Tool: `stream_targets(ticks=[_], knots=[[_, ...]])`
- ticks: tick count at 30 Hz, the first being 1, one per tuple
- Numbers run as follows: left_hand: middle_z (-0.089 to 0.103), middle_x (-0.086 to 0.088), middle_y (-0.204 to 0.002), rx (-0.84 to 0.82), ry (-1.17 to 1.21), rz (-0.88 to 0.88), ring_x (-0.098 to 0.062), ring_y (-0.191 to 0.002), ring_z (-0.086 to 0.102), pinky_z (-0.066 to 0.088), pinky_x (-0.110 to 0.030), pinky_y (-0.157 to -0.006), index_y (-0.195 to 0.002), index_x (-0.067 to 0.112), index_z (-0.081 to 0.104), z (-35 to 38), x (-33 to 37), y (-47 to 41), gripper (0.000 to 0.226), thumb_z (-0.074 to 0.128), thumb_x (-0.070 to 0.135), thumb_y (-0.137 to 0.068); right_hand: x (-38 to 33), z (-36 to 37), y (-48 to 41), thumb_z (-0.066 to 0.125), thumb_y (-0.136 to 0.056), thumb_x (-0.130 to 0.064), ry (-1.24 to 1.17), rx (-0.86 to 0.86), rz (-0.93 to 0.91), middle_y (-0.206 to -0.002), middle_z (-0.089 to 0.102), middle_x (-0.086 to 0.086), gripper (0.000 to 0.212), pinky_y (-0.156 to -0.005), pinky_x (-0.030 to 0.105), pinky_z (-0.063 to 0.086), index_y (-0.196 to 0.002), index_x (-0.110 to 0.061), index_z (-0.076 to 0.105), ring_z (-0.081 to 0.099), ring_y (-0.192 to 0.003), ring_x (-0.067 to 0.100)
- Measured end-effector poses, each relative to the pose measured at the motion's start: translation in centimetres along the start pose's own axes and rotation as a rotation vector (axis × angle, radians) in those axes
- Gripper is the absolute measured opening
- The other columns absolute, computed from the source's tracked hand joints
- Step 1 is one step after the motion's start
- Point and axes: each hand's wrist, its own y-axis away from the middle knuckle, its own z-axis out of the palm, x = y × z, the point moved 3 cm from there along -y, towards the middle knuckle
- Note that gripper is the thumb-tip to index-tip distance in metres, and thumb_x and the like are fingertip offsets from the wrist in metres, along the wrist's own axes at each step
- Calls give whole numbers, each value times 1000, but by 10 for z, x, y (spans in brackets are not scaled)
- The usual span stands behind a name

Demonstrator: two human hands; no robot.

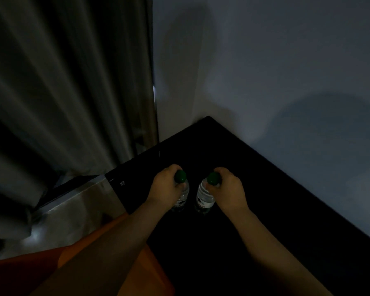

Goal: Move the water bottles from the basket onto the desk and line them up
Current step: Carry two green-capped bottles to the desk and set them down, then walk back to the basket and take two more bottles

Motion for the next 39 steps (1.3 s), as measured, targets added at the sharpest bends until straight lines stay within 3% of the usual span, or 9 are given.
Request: stream_targets(ticks=[7,14,19,23,28,32,34,36,39], knots=[[59,-10,-107,-64,-87,-12,-25,-100,58,40,-25,-79,-111,9,55,-3,8,-2,28,66,13,-85,14,-19,34,73,-83,-28,100,-21,21,-141,50,9,69,-100,27,42,-141,-6,42,51,-125,22],[48,-16,-133,-133,-240,39,-30,-117,52,43,-32,-97,-137,7,42,-14,38,4,53,62,15,-88,25,-44,63,69,-85,-33,262,-72,26,-129,58,7,56,-95,28,47,-134,-11,50,57,-114,20],[52,-12,-126,-116,-486,238,-25,-112,52,45,-30,-90,-133,6,46,-22,67,31,47,59,17,-89,33,-50,71,67,-85,-32,410,-181,51,-119,62,7,47,-89,33,52,-125,-9,55,60,-105,18],[55,-7,-109,-265,-546,246,-21,-101,56,48,-33,-83,-109,10,53,-15,74,50,28,61,27,-87,38,-50,75,68,-85,-29,441,-251,44,-115,63,7,41,-86,32,52,-118,-6,58,60,-101,18],[53,-9,-121,-369,-574,245,-21,-108,53,46,-30,-88,-125,12,48,-9,73,57,43,61,31,-88,32,-56,83,66,-85,-30,458,-246,67,-116,62,6,42,-87,30,51,-120,-8,57,59,-103,17],[54,-9,-119,-459,-532,315,-19,-104,53,37,-19,-72,-130,13,46,-5,80,60,43,57,30,-92,30,-67,101,65,-84,-29,430,-180,100,-106,63,5,36,-78,31,52,-112,-8,58,59,-92,18],[54,-10,-122,-537,-523,361,-21,-106,54,42,-21,-79,-131,12,46,0,87,66,42,55,29,-93,37,-76,116,66,-84,-34,389,-203,157,-99,57,-3,33,-64,22,47,-111,-17,56,55,-81,9],[52,-12,-129,-636,-509,411,-25,-112,53,46,-32,-92,-131,8,46,7,96,74,45,56,29,-93,45,-84,135,68,-83,-38,346,-185,225,-89,46,-17,33,-56,11,36,-111,-29,54,48,-73,-3],[52,-10,-122,-735,-540,510,-23,-106,53,47,-37,-90,-126,10,46,20,114,85,41,56,32,-92,61,-94,172,71,-79,-42,377,-45,297,-88,45,-20,35,-53,6,30,-109,-34,54,45,-70,-8]])
